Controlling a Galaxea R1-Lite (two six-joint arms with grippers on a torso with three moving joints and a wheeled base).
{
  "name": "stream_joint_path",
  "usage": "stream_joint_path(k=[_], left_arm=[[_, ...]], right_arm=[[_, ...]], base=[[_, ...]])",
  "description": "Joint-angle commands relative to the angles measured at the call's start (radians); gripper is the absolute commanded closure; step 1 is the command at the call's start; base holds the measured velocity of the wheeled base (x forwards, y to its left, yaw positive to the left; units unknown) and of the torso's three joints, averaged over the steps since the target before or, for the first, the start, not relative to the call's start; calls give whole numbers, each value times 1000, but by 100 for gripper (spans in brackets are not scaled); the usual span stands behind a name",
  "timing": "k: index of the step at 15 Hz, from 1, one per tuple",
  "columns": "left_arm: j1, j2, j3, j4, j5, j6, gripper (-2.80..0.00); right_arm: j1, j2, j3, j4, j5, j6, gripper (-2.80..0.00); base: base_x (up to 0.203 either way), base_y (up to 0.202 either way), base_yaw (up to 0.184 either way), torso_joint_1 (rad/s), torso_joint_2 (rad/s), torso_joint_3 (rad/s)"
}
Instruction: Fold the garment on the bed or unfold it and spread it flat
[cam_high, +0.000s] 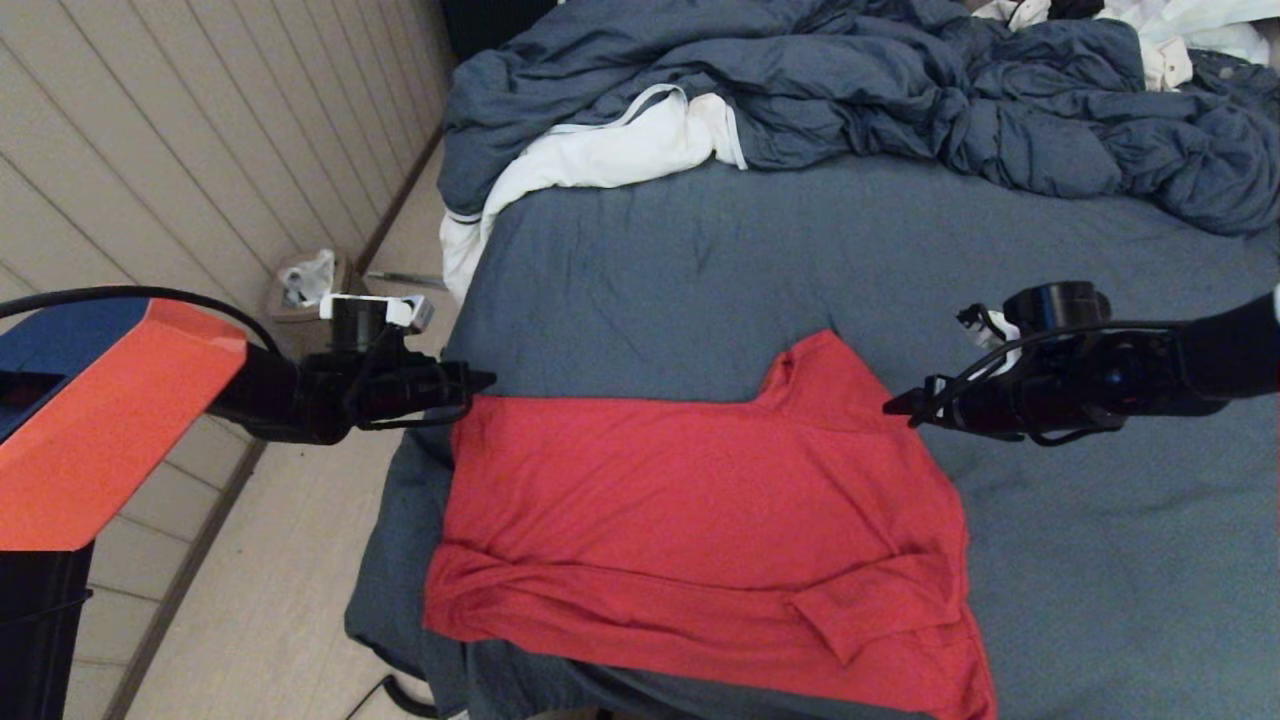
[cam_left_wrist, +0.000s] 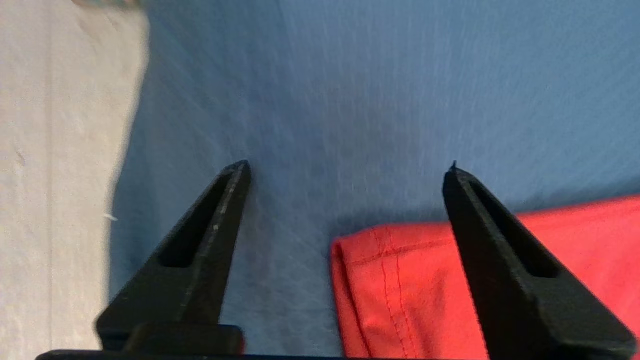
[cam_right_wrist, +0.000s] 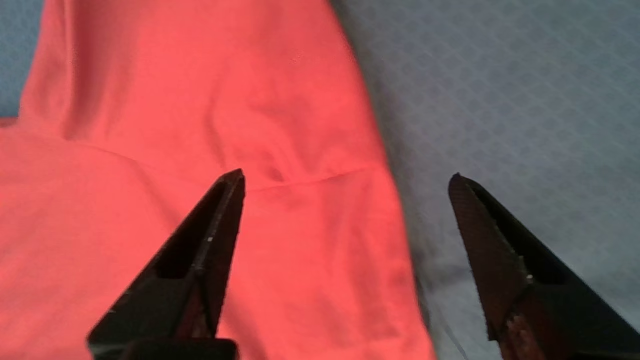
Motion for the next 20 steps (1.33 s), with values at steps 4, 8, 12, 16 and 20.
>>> stream_joint_path(k=[4,8,12,16,20], left_arm=[[-17,-14,87,-13,-8,-4,-280],[-26,-77,154,-18,-14,-6,-280],[-36,-77,165,-33,-14,-8,-280],[-36,-92,153,-33,-11,-6,-280],[-41,-115,170,-33,-11,-6,-280]], right_arm=[[3,19,4,0,1,2,-280],[3,12,32,-1,3,4,-280],[3,1,51,-2,3,4,-280],[3,-4,66,-4,4,2,-280],[2,-4,82,-8,5,4,-280]], base=[[0,0,0,0,0,0],[0,0,0,0,0,0],[0,0,0,0,0,0],[0,0,0,0,0,0],[0,0,0,0,0,0]])
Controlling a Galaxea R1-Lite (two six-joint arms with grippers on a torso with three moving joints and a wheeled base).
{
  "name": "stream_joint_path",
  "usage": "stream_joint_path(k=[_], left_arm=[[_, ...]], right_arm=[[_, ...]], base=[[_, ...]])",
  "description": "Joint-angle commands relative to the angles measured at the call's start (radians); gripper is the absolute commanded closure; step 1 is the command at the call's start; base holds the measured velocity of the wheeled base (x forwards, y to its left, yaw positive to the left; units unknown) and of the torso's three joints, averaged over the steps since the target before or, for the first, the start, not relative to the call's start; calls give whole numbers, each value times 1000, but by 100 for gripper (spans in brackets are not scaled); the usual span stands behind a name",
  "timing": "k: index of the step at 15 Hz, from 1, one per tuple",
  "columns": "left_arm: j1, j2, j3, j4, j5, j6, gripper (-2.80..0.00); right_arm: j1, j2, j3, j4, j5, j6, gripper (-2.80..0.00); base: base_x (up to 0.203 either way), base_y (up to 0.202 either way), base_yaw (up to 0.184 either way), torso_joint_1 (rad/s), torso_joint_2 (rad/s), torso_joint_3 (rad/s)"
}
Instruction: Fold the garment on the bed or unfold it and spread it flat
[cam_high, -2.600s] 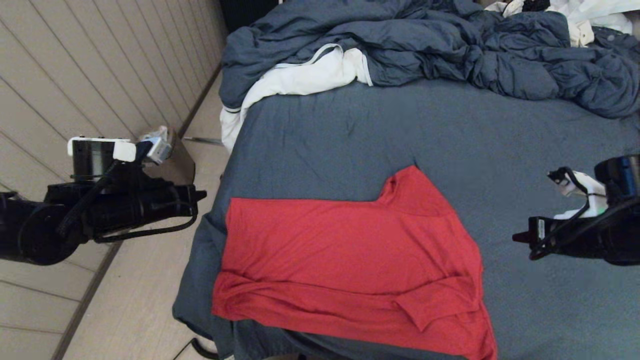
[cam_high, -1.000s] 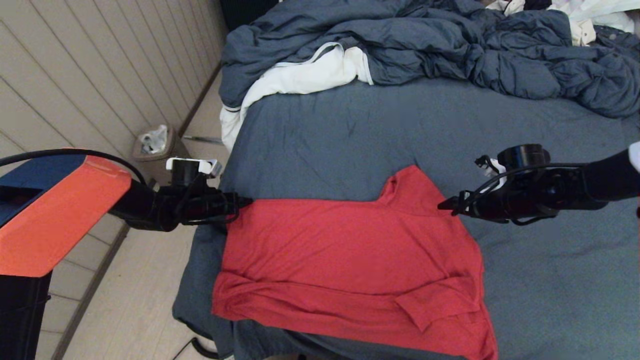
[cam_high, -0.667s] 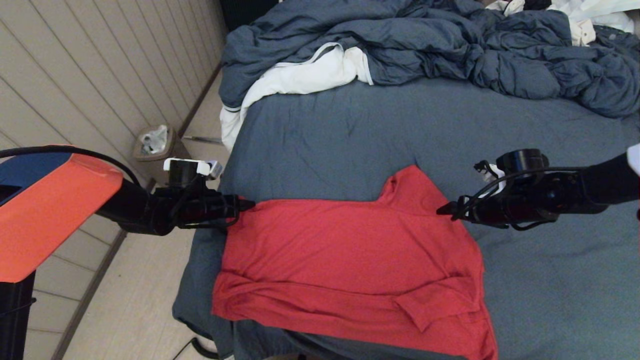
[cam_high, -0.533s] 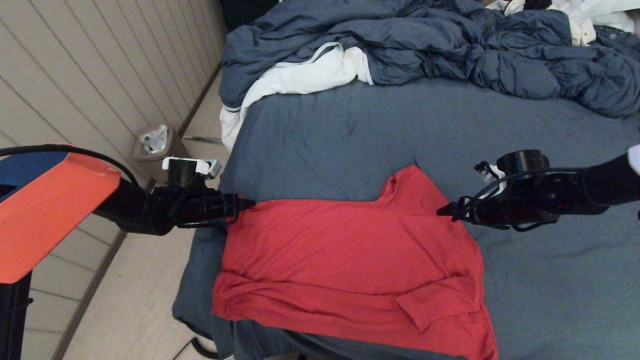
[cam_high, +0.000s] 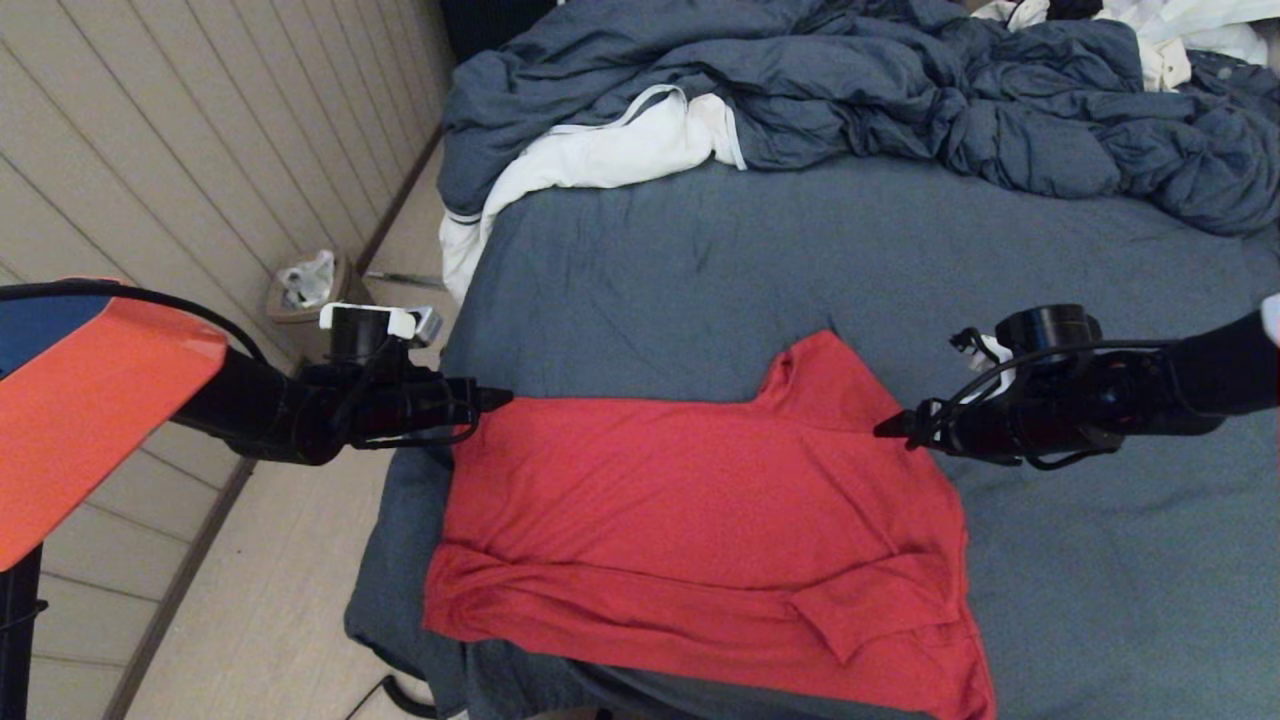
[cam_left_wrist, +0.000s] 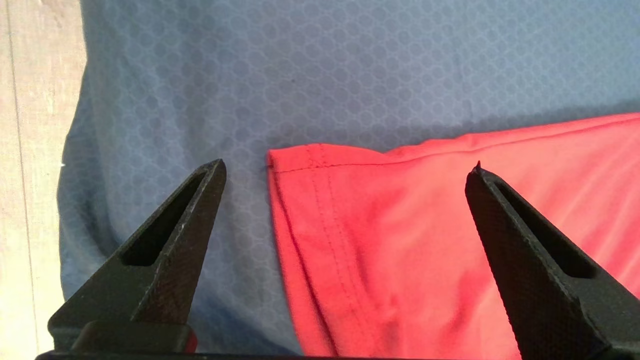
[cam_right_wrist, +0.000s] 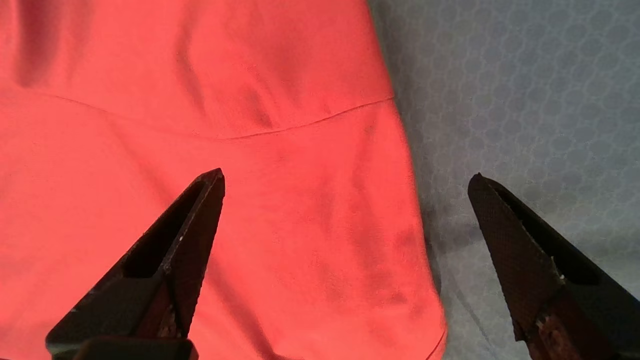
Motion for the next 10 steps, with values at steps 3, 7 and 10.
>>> stream_joint_path(k=[3,7,10], left_arm=[[-17,8,-1,-3,-3,-5,-280],[-42,23,-6,-4,-3,-5,-280],[-43,27,-2,-5,-4,-5,-280]], right_arm=[[-2,-7,19,-5,2,0,-280],[0,-8,29,-19,2,0,-280],[-2,-10,31,-19,2,0,-280]], base=[[0,0,0,0,0,0],[0,0,0,0,0,0],[0,0,0,0,0,0]])
